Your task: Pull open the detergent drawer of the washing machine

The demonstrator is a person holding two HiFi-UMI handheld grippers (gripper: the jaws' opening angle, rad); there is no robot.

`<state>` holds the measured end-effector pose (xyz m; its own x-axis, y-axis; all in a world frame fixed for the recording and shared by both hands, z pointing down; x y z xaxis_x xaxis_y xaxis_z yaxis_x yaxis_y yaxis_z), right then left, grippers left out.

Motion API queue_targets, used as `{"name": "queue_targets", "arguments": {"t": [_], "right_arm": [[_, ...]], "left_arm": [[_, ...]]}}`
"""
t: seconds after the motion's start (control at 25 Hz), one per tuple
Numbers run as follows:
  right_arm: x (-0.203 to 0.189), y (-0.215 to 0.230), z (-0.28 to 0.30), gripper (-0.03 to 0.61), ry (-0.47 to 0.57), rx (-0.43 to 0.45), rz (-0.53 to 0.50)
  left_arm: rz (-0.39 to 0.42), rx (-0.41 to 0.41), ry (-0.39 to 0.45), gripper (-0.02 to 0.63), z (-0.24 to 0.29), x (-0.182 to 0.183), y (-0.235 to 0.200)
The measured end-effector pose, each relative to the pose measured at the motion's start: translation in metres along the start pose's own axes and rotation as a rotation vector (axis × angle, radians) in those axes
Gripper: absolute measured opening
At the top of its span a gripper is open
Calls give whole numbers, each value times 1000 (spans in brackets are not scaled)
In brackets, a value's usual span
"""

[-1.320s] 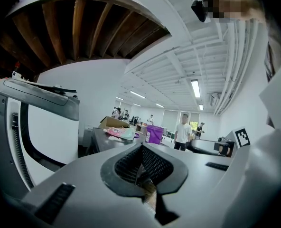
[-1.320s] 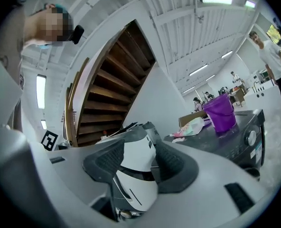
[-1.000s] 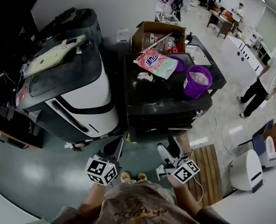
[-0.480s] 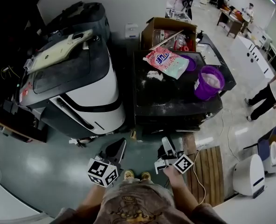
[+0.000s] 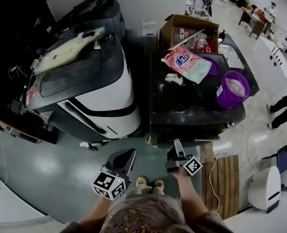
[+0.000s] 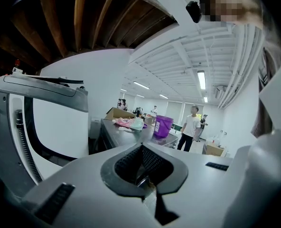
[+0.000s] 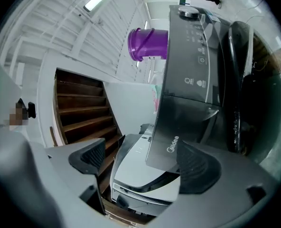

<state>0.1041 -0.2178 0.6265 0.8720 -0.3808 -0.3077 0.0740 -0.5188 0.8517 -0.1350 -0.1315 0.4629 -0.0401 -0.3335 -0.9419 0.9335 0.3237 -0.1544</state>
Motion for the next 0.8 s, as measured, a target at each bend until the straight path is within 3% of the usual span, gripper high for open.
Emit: {"name": "queue_targets", "arguments": {"t": [0.44, 0.8], "right_arm": [[-11, 68, 10, 460, 44, -40, 64], [-20, 88, 17, 460, 87, -1, 134]], "left_arm": [[-7, 40, -53, 20, 3, -12, -15], [-12, 85, -76, 20, -1, -19, -27]]}}
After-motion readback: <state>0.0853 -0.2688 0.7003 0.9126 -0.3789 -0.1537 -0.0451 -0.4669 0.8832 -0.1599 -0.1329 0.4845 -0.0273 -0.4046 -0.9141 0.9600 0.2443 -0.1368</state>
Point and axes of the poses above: the fingertips, and each gripper's own axes: z forward along the fingers, y to its right, x out of its top, the point moved 5 cm from there along -z, backward along the fingers, and after that the axes turned 12 degrees about x, right-handed, at the moved point
